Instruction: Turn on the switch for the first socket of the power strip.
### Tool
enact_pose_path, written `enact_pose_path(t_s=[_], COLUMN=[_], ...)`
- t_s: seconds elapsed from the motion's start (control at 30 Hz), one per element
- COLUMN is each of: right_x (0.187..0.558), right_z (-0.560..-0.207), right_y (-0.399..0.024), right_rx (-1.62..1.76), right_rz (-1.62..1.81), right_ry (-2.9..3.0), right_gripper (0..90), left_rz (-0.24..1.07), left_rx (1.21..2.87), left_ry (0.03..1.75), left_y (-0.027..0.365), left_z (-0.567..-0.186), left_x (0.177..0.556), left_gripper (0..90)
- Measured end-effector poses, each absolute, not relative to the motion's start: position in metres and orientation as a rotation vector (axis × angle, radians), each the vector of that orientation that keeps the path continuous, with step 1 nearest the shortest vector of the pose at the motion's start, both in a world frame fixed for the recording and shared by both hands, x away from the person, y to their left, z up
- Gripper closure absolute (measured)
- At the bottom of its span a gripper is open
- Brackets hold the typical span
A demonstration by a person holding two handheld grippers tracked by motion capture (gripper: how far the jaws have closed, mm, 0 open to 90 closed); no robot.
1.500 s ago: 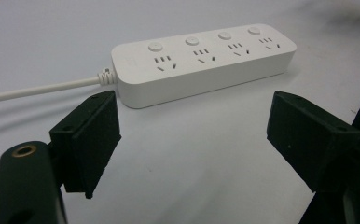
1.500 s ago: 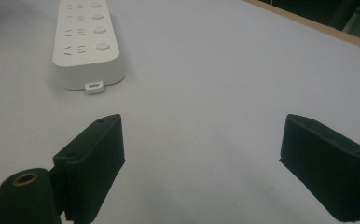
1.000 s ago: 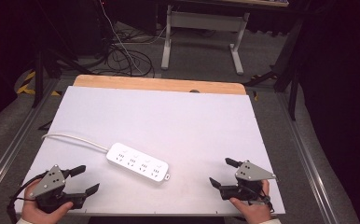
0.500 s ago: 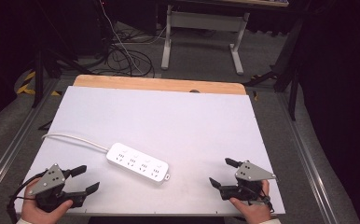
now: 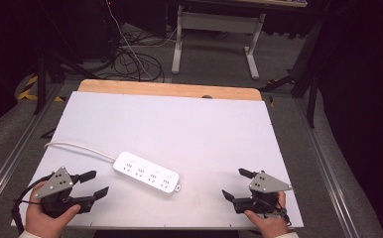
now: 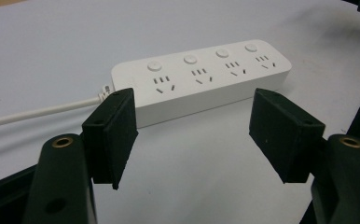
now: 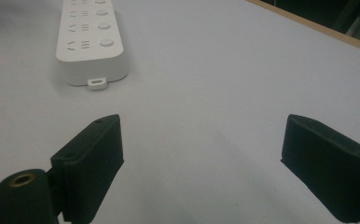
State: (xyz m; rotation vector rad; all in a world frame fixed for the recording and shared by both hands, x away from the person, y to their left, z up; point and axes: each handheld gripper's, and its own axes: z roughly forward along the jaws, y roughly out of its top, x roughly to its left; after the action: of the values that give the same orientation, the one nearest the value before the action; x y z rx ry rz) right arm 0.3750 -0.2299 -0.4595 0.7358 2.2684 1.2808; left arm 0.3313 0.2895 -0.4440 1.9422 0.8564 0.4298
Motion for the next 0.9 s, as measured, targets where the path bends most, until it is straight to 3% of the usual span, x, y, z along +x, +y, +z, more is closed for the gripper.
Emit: enact_pose_path(t_s=[0.9], right_x=[0.375], right_z=[-0.460], right_y=[-0.230], right_rx=[0.726], right_rz=[1.276], right_ry=[2.278], right_gripper=[12.6], left_rz=[0.394], left_rx=[1.937], left_ry=[0.806], left_y=[0.257], left_z=[-0.417], left_x=[0.369], left_gripper=[35.2])
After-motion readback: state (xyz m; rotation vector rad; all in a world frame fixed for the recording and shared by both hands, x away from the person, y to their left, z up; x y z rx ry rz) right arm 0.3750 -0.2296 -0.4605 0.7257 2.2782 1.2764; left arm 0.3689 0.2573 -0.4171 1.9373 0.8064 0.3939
